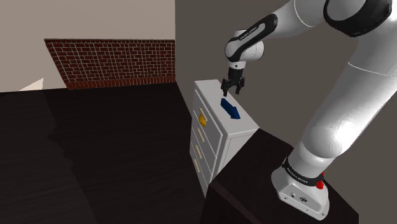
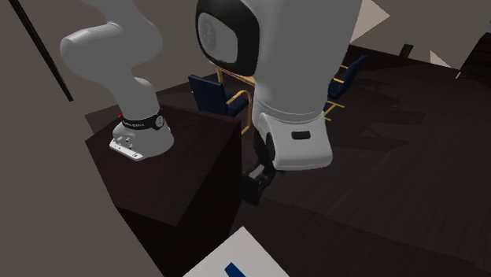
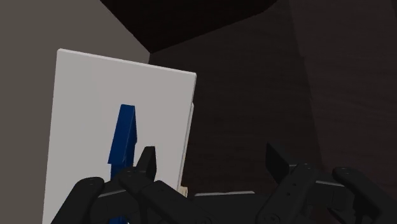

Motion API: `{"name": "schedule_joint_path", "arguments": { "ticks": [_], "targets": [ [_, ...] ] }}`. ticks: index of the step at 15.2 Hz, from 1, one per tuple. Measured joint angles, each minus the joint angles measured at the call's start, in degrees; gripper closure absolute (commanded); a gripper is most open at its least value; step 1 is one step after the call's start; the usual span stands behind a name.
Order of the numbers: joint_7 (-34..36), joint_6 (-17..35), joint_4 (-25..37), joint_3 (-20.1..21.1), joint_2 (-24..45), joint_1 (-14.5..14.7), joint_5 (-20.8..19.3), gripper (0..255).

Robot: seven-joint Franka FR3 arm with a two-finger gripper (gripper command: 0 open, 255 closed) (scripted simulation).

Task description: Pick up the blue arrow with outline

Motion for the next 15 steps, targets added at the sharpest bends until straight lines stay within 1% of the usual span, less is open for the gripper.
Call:
{"name": "schedule_joint_path", "arguments": {
  "ticks": [3, 6, 10, 15],
  "targets": [
    [-1.6, 2.4, 2.6, -0.8, 5.7, -1.3, 1.6, 0],
    [-3.5, 4.3, 7.0, -1.3, 12.7, -3.0, 3.7, 0],
    [-5.4, 5.4, 12.5, -1.6, 20.2, -5.5, 5.8, 0],
    [-6.9, 6.6, 21.1, -1.1, 31.0, -9.0, 8.5, 0]
  ]
}}
